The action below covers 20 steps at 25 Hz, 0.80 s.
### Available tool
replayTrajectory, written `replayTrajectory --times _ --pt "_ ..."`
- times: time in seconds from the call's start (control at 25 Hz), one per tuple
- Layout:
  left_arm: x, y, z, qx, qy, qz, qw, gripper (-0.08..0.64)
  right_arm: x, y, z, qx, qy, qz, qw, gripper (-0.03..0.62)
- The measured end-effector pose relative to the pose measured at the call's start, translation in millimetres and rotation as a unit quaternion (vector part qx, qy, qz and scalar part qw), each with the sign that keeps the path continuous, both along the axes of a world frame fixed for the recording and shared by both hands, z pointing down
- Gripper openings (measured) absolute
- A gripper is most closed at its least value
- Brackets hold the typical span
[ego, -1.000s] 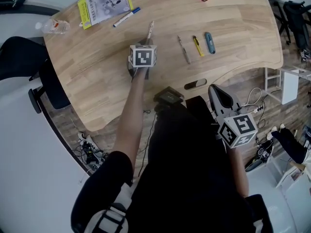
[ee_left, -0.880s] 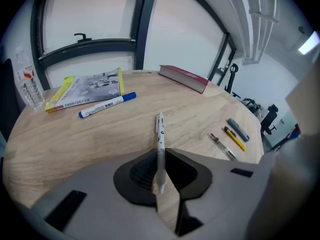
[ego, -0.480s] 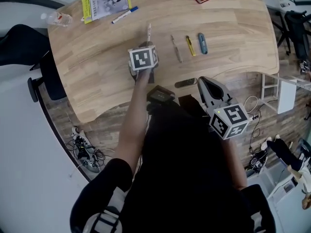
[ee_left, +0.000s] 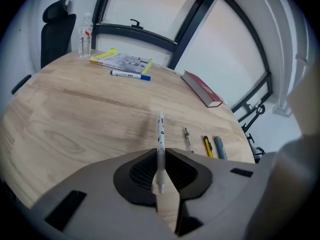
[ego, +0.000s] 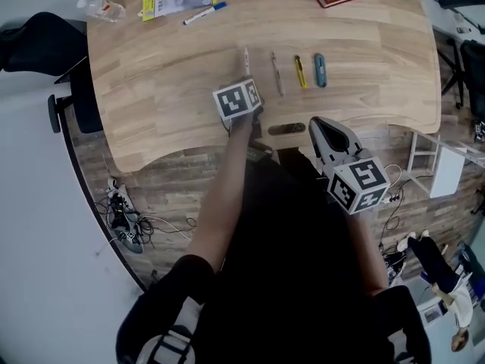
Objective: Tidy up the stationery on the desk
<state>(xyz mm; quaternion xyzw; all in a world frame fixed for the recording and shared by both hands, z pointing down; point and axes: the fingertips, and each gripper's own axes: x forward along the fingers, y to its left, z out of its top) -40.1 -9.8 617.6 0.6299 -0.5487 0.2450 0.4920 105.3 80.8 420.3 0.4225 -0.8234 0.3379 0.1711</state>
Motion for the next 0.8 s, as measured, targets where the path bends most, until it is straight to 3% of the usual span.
replayTrajectory --times 0.24,0.64,0.8 --pt "7.2 10.1 14.6 -0.015 0.013 -0.034 0.9992 0.073 14.4 -1.4 7.8 -0.007 0.002 -0.009 1.0 0.021" --pt "15.9 23.9 28.3 -0.015 0.0 -0.022 0.9997 0.074 19.8 5.1 16.5 -0.019 -0.006 -0.017 1.0 0.021" --pt "21.9 24.1 26.4 -0.008 -0.001 -0.007 0.9999 0.116 20.4 6.7 19.2 -0.023 -0.007 -0.018 1.0 0.021"
